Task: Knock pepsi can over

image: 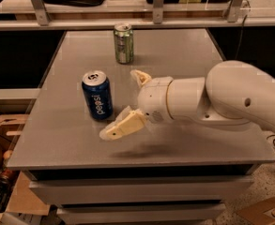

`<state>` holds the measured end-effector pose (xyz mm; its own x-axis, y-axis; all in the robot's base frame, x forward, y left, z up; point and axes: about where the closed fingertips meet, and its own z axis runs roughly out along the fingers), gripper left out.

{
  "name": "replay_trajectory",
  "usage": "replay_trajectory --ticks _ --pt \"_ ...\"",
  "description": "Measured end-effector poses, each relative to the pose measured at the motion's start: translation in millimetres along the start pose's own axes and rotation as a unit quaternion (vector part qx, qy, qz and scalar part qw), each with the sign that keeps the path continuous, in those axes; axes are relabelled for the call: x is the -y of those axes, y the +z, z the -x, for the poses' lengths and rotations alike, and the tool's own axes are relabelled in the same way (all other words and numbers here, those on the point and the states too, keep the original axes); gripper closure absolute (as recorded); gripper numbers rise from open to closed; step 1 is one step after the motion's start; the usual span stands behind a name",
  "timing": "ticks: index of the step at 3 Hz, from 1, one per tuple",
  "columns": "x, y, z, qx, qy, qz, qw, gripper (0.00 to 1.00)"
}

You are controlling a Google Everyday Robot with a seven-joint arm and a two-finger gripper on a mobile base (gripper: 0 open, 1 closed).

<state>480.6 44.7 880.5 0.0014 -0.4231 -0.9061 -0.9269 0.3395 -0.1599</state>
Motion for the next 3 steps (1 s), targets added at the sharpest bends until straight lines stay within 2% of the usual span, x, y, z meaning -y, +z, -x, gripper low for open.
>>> replay_trajectory --ticks 1,2,3 --pt "-5 22 0 0.05 0.013 0.007 0.9986 0.0" --pt "-10 35 2 0.085 0.019 0.004 0.9962 0.0" --pt "-17 47 5 0.107 0.017 0.006 0.9941 0.0"
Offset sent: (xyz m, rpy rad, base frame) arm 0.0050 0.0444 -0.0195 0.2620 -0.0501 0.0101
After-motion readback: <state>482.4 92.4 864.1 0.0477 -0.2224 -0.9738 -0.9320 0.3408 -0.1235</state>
